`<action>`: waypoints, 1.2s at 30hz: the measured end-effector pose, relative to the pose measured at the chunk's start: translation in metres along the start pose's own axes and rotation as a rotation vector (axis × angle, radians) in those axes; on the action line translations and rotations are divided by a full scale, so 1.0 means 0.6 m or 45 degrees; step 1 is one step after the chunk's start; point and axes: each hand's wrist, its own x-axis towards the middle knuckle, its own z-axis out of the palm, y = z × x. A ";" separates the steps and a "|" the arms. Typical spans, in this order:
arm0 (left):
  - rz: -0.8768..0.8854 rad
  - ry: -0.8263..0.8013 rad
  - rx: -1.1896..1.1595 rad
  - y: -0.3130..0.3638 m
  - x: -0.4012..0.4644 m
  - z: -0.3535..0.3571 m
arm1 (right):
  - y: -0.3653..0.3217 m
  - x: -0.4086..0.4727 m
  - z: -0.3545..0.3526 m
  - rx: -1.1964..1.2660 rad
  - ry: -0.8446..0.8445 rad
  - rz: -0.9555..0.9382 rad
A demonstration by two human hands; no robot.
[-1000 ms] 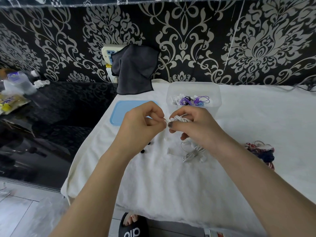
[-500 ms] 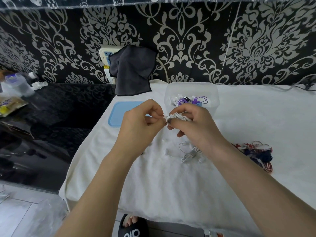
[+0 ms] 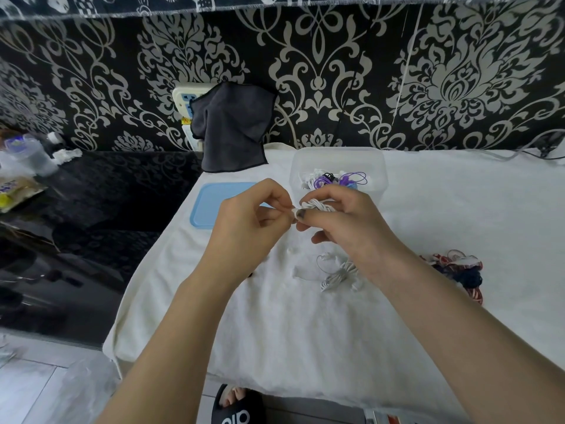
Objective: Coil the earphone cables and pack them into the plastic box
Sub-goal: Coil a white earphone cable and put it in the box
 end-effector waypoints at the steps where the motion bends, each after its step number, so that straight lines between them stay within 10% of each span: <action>1: -0.009 0.011 -0.011 -0.001 0.001 0.000 | 0.000 0.001 0.000 0.007 0.002 -0.004; 28: 0.322 0.082 0.185 -0.004 0.002 0.004 | -0.004 -0.001 0.001 0.191 -0.006 0.041; 36: -0.093 0.011 -0.194 -0.002 0.007 0.006 | 0.000 0.003 -0.002 0.022 -0.027 -0.047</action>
